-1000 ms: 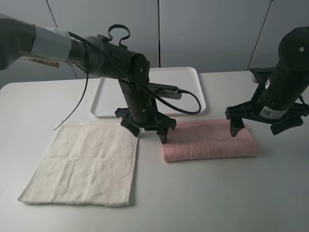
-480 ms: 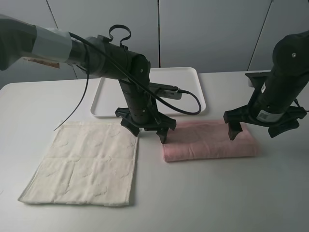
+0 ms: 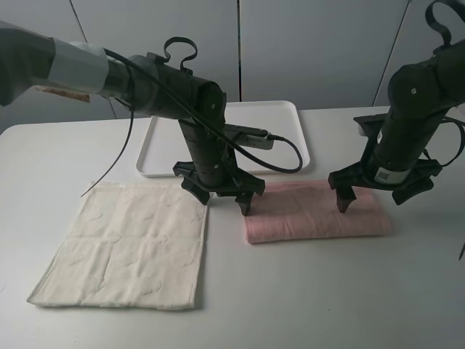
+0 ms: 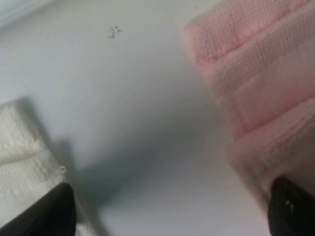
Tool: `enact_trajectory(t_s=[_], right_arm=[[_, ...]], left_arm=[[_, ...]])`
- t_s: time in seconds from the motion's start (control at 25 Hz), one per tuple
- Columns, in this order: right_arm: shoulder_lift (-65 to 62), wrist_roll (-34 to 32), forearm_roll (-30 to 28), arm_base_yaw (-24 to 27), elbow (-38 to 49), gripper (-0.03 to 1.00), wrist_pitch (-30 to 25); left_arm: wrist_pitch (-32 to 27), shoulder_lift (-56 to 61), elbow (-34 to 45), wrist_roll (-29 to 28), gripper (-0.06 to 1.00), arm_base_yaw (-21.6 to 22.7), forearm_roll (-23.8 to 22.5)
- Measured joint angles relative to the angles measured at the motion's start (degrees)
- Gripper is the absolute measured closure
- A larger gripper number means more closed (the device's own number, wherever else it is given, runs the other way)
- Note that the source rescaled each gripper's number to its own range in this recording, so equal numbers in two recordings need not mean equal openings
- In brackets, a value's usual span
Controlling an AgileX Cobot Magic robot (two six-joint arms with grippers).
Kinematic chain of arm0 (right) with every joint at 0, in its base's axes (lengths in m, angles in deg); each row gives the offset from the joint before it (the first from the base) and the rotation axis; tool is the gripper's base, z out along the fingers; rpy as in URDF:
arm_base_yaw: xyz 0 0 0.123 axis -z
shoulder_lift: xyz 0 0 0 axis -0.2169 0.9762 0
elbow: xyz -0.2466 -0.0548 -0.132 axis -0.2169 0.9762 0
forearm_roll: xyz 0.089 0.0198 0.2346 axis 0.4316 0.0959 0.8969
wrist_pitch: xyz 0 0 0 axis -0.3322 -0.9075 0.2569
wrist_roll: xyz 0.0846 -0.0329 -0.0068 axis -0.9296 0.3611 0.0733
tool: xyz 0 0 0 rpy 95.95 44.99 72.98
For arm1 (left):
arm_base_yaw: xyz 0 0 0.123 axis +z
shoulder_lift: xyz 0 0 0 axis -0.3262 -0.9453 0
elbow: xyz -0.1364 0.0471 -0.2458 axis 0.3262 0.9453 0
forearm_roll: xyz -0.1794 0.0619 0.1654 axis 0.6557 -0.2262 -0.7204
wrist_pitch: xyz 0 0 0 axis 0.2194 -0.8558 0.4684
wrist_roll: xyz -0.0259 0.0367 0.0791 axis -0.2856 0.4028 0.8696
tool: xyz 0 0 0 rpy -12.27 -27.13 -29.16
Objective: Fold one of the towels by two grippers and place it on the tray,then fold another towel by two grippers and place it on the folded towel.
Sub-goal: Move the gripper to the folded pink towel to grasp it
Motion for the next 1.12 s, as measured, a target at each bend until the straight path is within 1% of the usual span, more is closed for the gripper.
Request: enact_trajectory(t_s=[0.12, 0.2, 0.36, 0.44, 0.68, 1.12], right_arm=[[0.93, 2.38, 0.21, 0.75, -3.36, -0.03, -2.26], [1.17, 4.82, 2.59, 2.59, -5.13, -0.03, -3.66], [1.21, 14.56, 13.23, 8.72, -5.55, -0.03, -5.05], [1.30, 17.46, 16.23, 10.46, -5.55, -0.03, -5.18], [3.97, 19.24, 17.27, 10.36, -5.63, -0.03, -4.66], [8.38, 18.41, 14.28, 10.17, -5.63, -0.03, -2.45]], left_arm=[[0.00, 0.00, 0.00, 0.00, -0.06, 0.00, -0.14], [0.11, 0.00, 0.00, -0.09, -0.06, 0.00, -0.14], [0.11, 0.00, 0.00, -0.09, -0.06, 0.00, -0.14], [0.11, 0.00, 0.00, -0.09, -0.06, 0.00, -0.14], [0.23, 0.00, 0.00, 0.76, -0.06, 0.00, -0.16], [0.23, 0.00, 0.00, 1.01, -0.06, 0.00, -0.06]])
